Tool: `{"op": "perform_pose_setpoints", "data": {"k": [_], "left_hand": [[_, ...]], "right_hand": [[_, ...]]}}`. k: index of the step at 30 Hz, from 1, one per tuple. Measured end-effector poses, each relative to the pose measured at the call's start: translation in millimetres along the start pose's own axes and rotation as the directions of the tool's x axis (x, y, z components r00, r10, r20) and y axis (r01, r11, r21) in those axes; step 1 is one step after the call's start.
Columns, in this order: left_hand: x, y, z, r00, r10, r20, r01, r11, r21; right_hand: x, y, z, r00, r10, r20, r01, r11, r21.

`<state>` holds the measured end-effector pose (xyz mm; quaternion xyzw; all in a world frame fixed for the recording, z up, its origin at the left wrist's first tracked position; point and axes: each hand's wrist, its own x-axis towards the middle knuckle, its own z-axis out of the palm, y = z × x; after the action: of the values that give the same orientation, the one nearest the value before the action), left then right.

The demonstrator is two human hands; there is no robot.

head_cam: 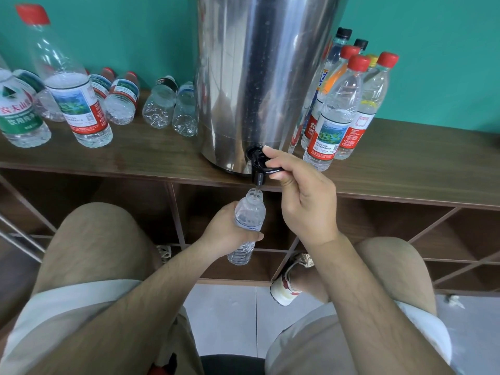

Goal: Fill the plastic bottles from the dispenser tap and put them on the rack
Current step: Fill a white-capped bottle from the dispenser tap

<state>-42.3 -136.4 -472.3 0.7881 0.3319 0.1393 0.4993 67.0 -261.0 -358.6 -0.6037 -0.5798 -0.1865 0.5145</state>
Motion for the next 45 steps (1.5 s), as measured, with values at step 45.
{"op": "perform_pose_setpoints", "data": {"k": [45], "left_hand": [[-27.7, 28.4, -5.1, 1.000, 0.013, -0.002, -0.013, 0.999, 0.043]], "right_hand": [[-21.6, -0.6, -7.3, 0.786, 0.504, 0.358, -0.533, 0.846, -0.019]]}}
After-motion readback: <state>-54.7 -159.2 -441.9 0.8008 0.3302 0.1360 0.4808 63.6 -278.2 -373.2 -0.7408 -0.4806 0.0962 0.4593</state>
